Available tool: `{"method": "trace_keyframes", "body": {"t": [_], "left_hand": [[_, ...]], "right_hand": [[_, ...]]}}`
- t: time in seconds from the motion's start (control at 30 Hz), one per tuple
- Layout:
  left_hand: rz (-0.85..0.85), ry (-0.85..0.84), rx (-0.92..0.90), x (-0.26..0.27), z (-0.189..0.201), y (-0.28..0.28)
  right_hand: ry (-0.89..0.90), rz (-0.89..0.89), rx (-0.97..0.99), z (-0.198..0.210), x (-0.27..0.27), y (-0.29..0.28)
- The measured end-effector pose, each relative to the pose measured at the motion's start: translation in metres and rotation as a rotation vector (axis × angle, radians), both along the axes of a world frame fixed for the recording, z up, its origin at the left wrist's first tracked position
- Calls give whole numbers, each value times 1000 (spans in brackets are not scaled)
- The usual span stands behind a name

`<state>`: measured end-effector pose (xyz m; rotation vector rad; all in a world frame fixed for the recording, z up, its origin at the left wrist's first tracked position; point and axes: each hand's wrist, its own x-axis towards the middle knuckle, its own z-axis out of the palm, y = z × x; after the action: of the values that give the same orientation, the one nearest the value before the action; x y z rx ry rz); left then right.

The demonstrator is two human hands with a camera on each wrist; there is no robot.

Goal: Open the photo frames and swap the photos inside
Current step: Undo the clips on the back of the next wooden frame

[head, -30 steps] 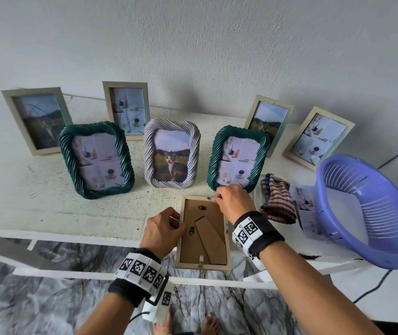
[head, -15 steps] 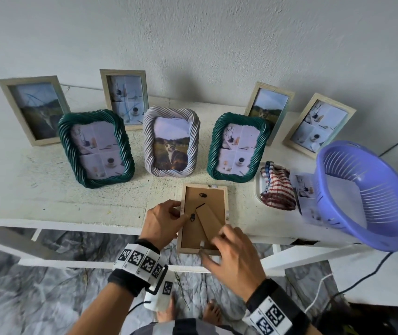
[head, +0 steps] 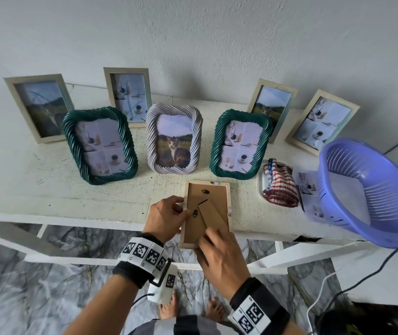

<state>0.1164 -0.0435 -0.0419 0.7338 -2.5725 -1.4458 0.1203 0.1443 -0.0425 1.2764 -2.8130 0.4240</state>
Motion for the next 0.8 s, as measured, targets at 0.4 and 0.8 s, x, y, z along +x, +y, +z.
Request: {"method": "trace_keyframes", "body": {"t": [0.4,0.8], "left_hand": [[39,-1,105,2,-2,0],[46,-14,218,2,-4,-3]], "right_hand": [[72,-145,-24,21,-31,-2],[-70,-422,204,33,-44,-19]]}}
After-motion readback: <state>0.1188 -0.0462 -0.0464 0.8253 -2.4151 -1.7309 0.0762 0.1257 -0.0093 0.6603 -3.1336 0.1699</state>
